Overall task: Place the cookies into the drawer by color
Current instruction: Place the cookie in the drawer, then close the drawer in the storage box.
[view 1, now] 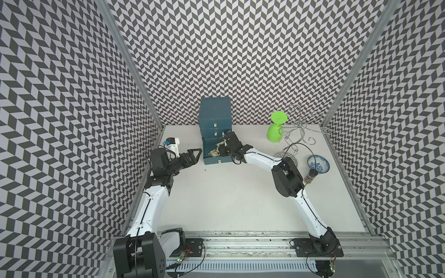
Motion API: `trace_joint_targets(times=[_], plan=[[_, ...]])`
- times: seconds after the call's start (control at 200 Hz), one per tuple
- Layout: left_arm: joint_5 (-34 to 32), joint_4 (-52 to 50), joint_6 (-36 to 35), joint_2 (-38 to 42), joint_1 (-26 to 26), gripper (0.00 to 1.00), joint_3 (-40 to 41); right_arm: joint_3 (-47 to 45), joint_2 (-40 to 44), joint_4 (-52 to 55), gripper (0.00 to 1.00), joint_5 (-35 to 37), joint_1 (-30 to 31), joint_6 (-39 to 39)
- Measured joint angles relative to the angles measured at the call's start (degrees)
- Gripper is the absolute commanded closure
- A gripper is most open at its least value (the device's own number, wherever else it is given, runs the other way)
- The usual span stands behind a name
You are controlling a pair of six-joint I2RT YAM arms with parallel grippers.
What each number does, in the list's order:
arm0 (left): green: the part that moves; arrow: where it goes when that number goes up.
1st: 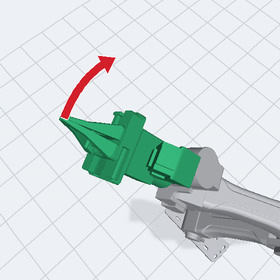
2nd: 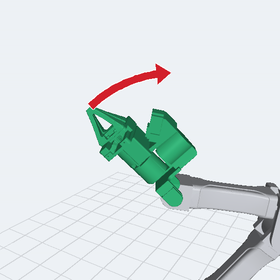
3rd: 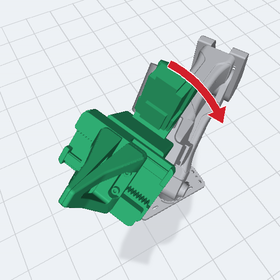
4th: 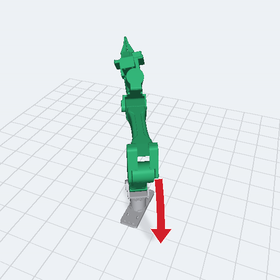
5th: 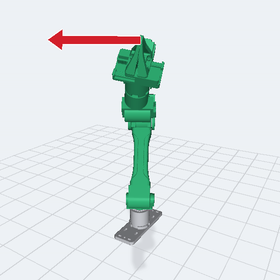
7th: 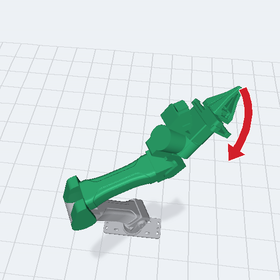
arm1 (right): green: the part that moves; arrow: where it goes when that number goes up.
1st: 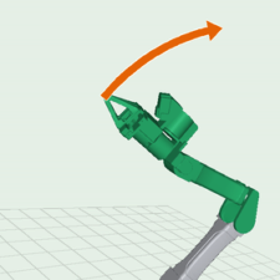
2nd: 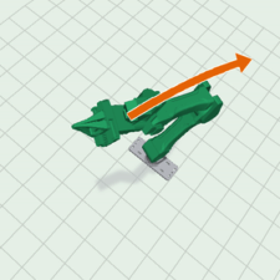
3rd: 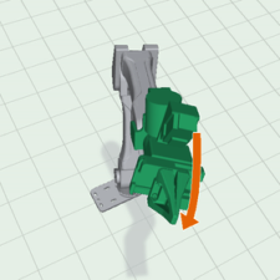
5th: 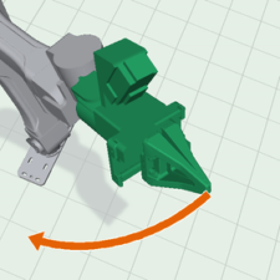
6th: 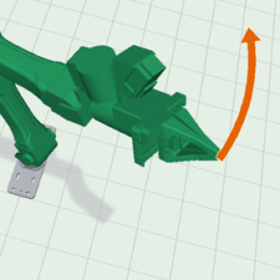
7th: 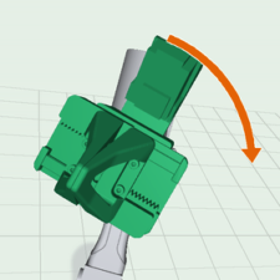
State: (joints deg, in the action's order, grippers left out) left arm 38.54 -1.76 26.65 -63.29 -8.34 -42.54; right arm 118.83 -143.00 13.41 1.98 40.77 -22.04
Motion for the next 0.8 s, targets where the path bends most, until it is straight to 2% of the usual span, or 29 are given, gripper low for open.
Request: trace_joint_targets(times=[0.21, 0.451, 0.511, 0.691, 0.796], plan=[[-0.3, 0.0, 0.0, 0.0, 0.0, 0.0, 0.0, -1.5, 1.4, 0.1, 0.47, 0.1, 0.1, 0.4], [-0.3, 0.0, 0.0, 0.0, 0.0, 0.0, 0.0, -11.6, 14.1, -0.2, 0.48, -0.2, 0.4, 1.1], [-0.3, 0.0, 0.0, 0.0, 0.0, 0.0, 0.0, -15.0, 18.8, -1.0, 0.54, -0.3, 0.4, 1.2], [-0.3, 0.0, 0.0, 0.0, 0.0, 0.01, 0.0, -28.2, 33.4, -6.5, 0.79, -0.5, 2.0, 0.2], [-0.3, 0.0, 0.0, 0.0, 0.0, 0.0, 0.0, -36.8, 38.8, -10.7, 0.92, -1.3, 4.2, -1.9]])
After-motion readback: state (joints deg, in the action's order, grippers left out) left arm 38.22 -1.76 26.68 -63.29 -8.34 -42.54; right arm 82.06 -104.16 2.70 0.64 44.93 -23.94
